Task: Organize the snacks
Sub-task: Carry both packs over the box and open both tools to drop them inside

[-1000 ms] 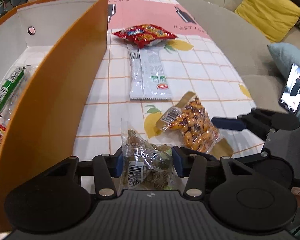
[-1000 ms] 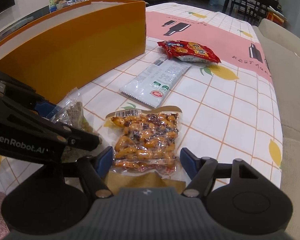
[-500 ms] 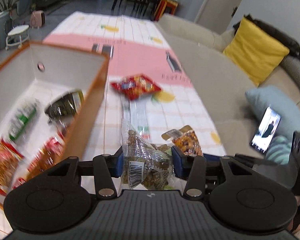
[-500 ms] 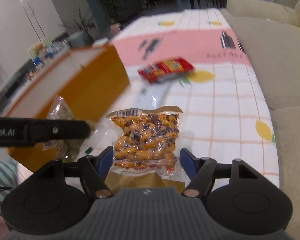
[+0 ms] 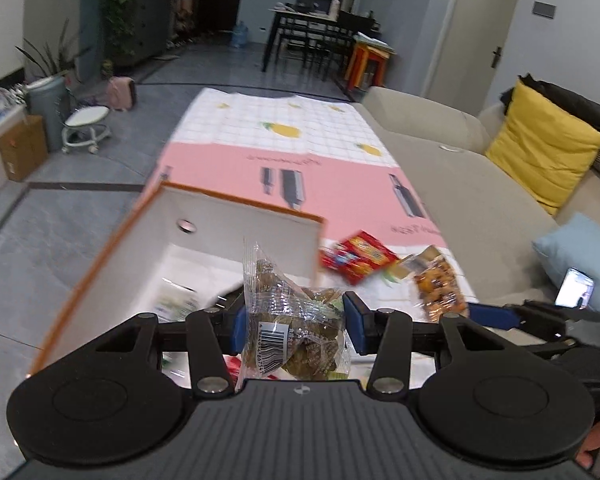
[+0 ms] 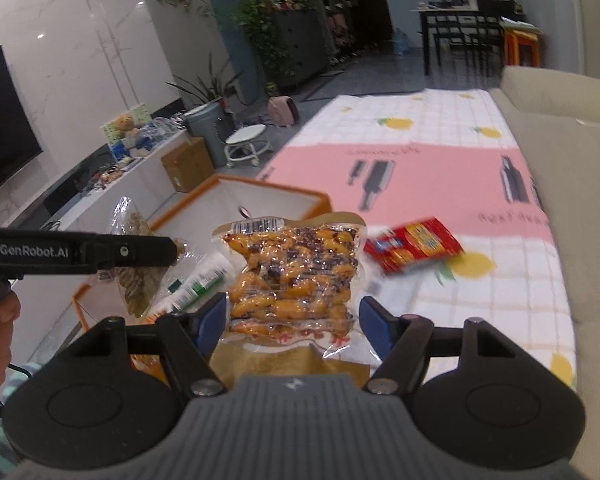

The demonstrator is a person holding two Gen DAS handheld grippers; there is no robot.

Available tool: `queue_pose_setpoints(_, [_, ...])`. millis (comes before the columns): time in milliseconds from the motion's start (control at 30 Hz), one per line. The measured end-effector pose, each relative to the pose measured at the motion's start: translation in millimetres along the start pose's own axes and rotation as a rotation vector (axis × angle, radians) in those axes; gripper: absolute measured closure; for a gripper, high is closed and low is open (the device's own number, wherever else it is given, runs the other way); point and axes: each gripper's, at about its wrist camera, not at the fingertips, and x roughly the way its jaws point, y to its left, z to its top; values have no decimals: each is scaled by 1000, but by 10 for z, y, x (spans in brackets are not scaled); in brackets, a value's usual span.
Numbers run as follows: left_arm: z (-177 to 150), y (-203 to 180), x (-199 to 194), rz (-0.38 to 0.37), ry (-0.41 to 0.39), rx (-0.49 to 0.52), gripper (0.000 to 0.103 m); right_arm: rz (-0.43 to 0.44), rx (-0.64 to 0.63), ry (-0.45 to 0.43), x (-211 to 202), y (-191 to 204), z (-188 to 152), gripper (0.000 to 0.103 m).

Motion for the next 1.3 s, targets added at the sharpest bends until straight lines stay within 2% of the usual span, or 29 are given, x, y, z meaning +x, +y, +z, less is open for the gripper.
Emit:
queue_pose_setpoints(133, [115,220,76,41,4,30,49,11,-65,-1,172,240,226,34])
queue_pose_setpoints(333, [205,394,365,83,55,149,49,10,-195,45,594,574,516,35])
queue_pose_setpoints(600, [269,599,774,94,153,242,50,-20,-379,125,1201,765,750,35])
queue_pose_setpoints(900, [169,689,1105,101,260,385,50,-68,-622,217,1732,841,770,35])
queue_pose_setpoints(1167, [109,712,1355,73,336,444,50,-77,-831,286,2096,946,600,35])
queue_pose_setpoints(1300, [64,709,1448,66,359,469,50,-82,-875,308,2217,973,532,35])
